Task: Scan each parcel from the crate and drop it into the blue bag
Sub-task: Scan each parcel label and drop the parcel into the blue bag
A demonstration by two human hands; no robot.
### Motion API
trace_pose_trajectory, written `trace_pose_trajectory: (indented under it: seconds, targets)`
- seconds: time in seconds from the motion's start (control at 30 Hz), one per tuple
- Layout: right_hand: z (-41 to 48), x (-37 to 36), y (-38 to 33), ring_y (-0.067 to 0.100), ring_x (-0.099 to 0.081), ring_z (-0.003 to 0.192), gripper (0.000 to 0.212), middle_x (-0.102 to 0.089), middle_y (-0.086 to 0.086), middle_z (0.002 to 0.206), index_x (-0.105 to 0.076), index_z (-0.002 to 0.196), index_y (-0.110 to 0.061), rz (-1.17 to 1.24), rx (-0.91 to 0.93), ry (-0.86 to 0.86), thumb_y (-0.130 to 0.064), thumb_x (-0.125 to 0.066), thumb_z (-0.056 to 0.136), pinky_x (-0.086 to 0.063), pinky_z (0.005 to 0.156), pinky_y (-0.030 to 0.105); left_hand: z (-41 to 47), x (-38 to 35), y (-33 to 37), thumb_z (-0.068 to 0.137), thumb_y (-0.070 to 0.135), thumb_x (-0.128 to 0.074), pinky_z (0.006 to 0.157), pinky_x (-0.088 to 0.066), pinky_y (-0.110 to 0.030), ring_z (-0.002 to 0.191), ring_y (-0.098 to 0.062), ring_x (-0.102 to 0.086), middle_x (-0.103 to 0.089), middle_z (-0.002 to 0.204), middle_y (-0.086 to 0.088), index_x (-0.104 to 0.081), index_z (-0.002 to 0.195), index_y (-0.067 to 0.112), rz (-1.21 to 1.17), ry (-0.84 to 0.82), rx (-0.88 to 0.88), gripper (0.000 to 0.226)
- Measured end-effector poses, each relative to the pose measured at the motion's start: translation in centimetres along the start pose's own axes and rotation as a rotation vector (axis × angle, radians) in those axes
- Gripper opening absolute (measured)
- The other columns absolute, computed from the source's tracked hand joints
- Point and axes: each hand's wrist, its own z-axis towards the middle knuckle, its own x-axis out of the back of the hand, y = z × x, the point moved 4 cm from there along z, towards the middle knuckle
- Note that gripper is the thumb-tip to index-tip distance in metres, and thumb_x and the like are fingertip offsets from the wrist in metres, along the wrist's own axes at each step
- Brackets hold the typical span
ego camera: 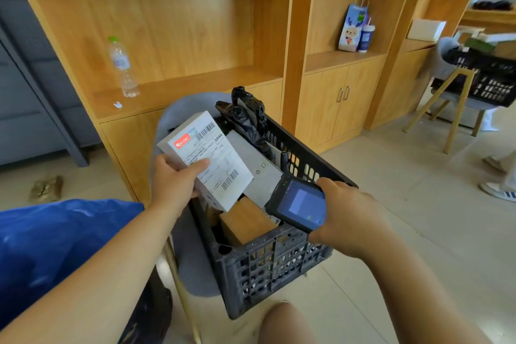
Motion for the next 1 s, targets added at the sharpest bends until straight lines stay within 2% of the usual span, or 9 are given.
trace_pose_trajectory:
  seconds: [0.13,0.2,0.3,0.5,0.63,0.7,0.8,0.9,1.0]
  targets:
    - [0.0,0.4,-0.6,0.013,-0.049,0.072,0.070,-0.048,-0.009,0.083,-0.043,0.115,-0.026,-0.024,0.027,-0.027,-0.047,-0.074,0.056,-0.037,0.057,0.027,-0.8,1.0,0.5,0.077,0.016,-0.079,0.049,-0.053,-0.023,0.082,-0.005,-0.064,-0.061,0.097,0.008,-0.044,0.111,0.017,0.032,0.035,-0.091,0.049]
    - [0.0,0.5,-0.8,0.013,-0.050,0.073,0.068,-0.047,-0.010,0.082,-0.043,0.111,-0.027,-0.022,0.042,-0.040,-0.047,-0.075,0.055,-0.039,0.057,0.027,-0.9,1.5,0.5,0.075,0.019,-0.081,0.047,-0.051,-0.020,0.081,-0.002,-0.063,-0.061,0.095,0.010,-0.046,0.110,0.019,0.043,0.064,-0.120,0.049]
    - [-0.1,0.6,-1.2,0.014,-0.051,0.074,0.069,-0.048,-0.010,0.083,-0.043,0.112,-0.027,-0.038,0.061,-0.041,-0.047,-0.076,0.055,-0.041,0.059,0.028,-0.9,2.1,0.4,0.074,0.024,-0.082,0.050,-0.052,-0.022,0.082,-0.002,-0.063,-0.062,0.096,0.011,-0.046,0.109,0.023,0.065,0.090,-0.141,0.050]
    - [-0.6,0.8,-1.6,0.014,-0.050,0.076,0.070,-0.048,-0.009,0.086,-0.041,0.113,-0.027,-0.022,0.065,-0.009,-0.049,-0.075,0.056,-0.049,0.066,0.030,-1.1,3.1,0.5,0.071,0.025,-0.084,0.045,-0.051,-0.016,0.080,-0.002,-0.065,-0.063,0.093,0.015,-0.049,0.104,0.029,0.030,0.101,-0.165,0.048]
    - [-0.7,1.2,-2.6,0.015,-0.051,0.076,0.072,-0.049,-0.008,0.086,-0.041,0.111,-0.026,0.024,0.076,0.067,-0.051,-0.075,0.054,-0.049,0.064,0.031,-1.9,5.3,0.7,0.071,0.027,-0.084,0.057,-0.059,-0.029,0.088,-0.011,-0.069,-0.065,0.103,0.011,-0.048,0.105,0.030,0.013,0.127,-0.186,0.050]
    - [-0.6,1.2,-3.7,0.017,-0.052,0.079,0.075,-0.049,-0.007,0.091,-0.040,0.115,-0.024,0.075,0.100,0.123,-0.048,-0.076,0.054,-0.049,0.066,0.033,-2.7,7.2,0.8,0.071,0.026,-0.084,0.058,-0.060,-0.032,0.086,-0.011,-0.071,-0.066,0.104,0.009,-0.047,0.111,0.027,-0.008,0.161,-0.209,0.054]
    - [-0.5,0.9,-6.1,0.020,-0.054,0.086,0.083,-0.051,-0.004,0.101,-0.039,0.124,-0.022,0.164,0.146,0.174,-0.047,-0.077,0.054,-0.048,0.066,0.033,-4.4,11.1,0.3,0.071,0.023,-0.083,0.053,-0.058,-0.028,0.085,-0.005,-0.071,-0.067,0.099,0.013,-0.048,0.107,0.030,-0.028,0.231,-0.244,0.050]
    - [-0.3,0.3,-9.2,0.021,-0.052,0.083,0.086,-0.051,-0.002,0.101,-0.039,0.126,-0.021,0.217,0.230,0.181,-0.047,-0.076,0.054,-0.044,0.061,0.032,-5.9,15.9,-0.8,0.071,0.021,-0.083,0.052,-0.058,-0.027,0.087,-0.001,-0.069,-0.067,0.097,0.016,-0.049,0.102,0.033,-0.029,0.312,-0.246,0.048]
    - [-0.1,-0.5,-12.7,0.020,-0.050,0.084,0.084,-0.051,-0.002,0.103,-0.038,0.125,-0.023,0.233,0.313,0.141,-0.048,-0.077,0.056,-0.043,0.062,0.032,-7.1,21.0,-2.4,0.069,0.022,-0.084,0.051,-0.058,-0.027,0.083,0.000,-0.069,-0.067,0.098,0.011,-0.048,0.105,0.027,0.010,0.411,-0.229,0.051]
